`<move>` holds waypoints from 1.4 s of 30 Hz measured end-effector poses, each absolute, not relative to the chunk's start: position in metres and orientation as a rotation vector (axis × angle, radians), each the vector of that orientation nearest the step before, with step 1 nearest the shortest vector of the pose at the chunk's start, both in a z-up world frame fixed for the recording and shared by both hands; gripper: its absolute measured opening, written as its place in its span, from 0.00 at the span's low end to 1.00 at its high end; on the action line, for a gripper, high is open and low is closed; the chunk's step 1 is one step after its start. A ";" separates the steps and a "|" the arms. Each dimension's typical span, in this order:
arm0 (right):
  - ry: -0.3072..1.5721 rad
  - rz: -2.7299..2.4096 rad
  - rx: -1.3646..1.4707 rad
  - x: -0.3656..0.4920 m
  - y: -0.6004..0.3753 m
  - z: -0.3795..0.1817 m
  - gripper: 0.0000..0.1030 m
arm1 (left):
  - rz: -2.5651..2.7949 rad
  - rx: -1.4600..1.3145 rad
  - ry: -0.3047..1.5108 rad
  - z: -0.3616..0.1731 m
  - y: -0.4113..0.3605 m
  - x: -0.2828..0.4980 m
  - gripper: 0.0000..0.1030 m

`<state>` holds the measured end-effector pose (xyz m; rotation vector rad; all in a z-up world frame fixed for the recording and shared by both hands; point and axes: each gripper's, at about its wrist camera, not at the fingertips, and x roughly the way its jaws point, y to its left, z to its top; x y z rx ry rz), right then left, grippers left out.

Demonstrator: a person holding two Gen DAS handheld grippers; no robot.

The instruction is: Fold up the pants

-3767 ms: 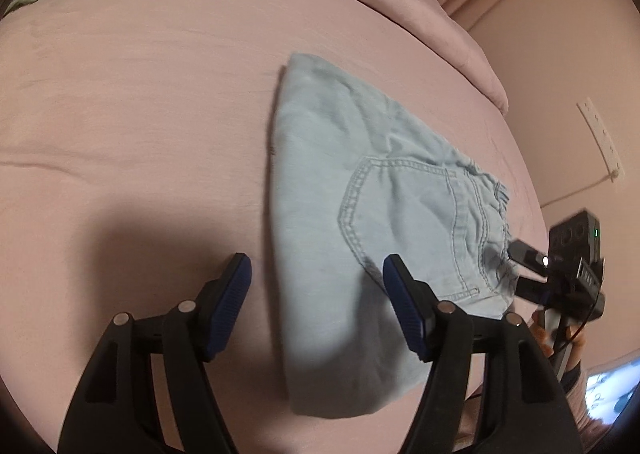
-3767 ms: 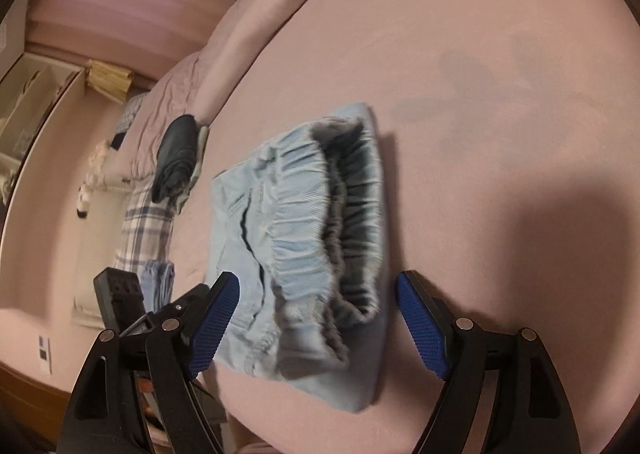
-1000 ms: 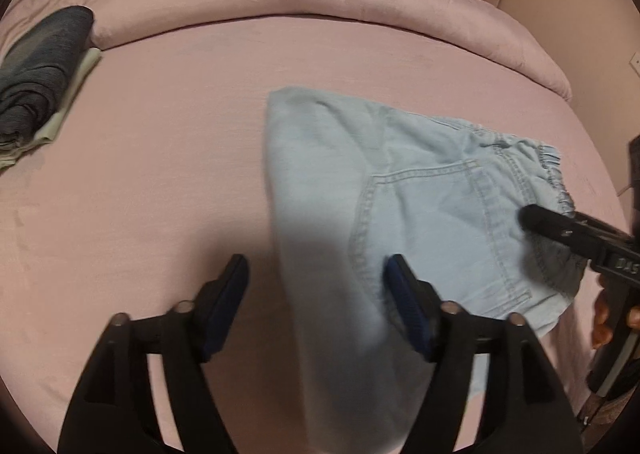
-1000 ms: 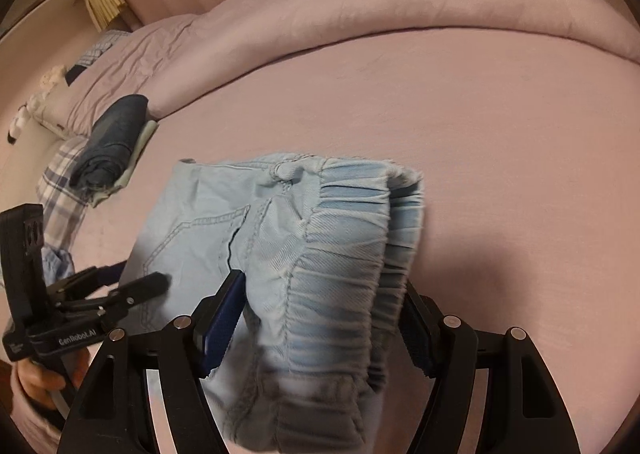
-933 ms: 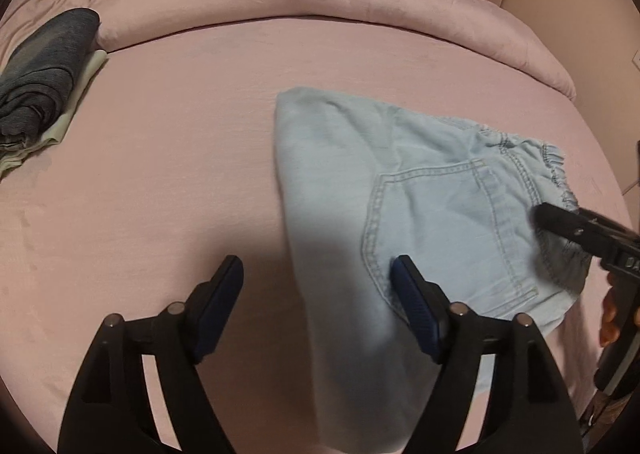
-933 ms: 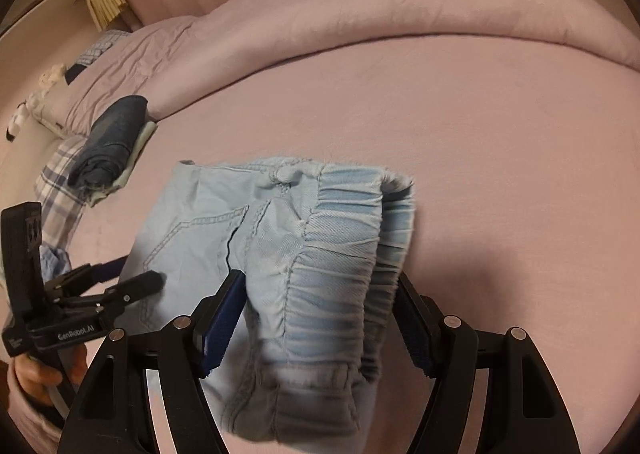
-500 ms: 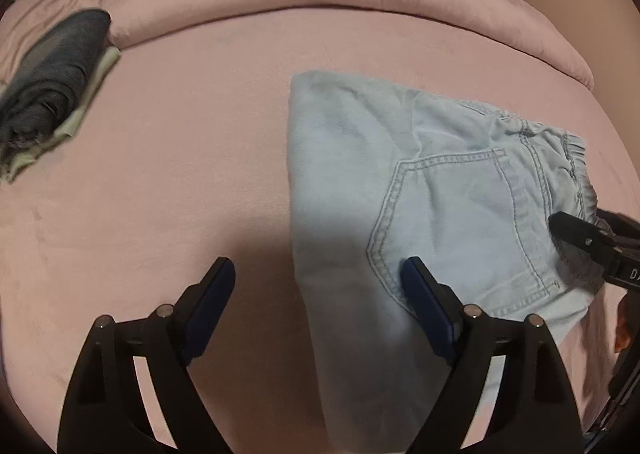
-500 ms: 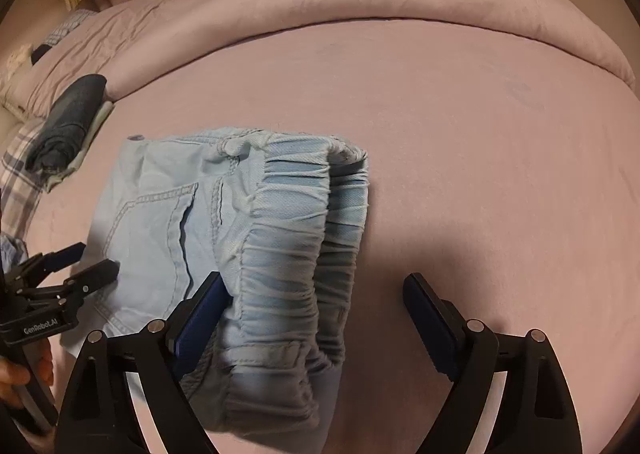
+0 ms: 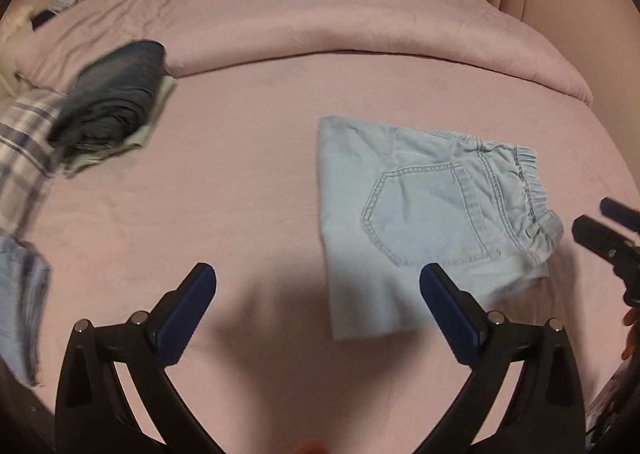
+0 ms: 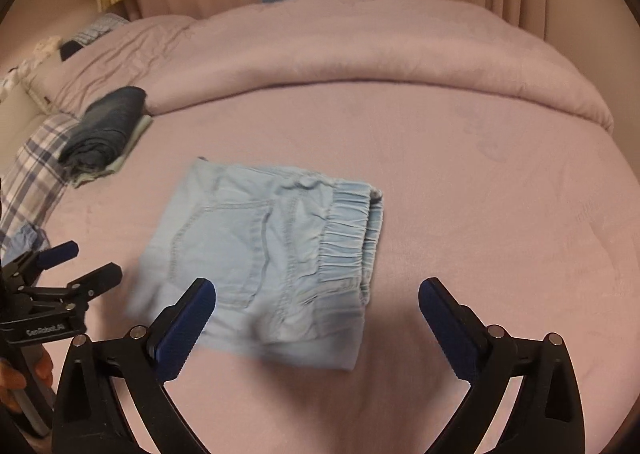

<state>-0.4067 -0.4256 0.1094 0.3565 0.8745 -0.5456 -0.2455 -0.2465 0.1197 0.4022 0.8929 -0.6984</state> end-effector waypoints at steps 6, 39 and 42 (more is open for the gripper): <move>0.869 -0.539 0.321 -0.417 -0.402 0.135 0.99 | -0.699 0.378 0.840 0.155 -0.227 -0.276 0.99; 0.843 -0.526 0.275 -0.436 -0.362 0.161 0.99 | -0.697 0.369 0.795 0.180 -0.213 -0.308 0.99; 0.843 -0.526 0.274 -0.436 -0.361 0.160 0.99 | -0.698 0.374 0.794 0.180 -0.214 -0.308 0.99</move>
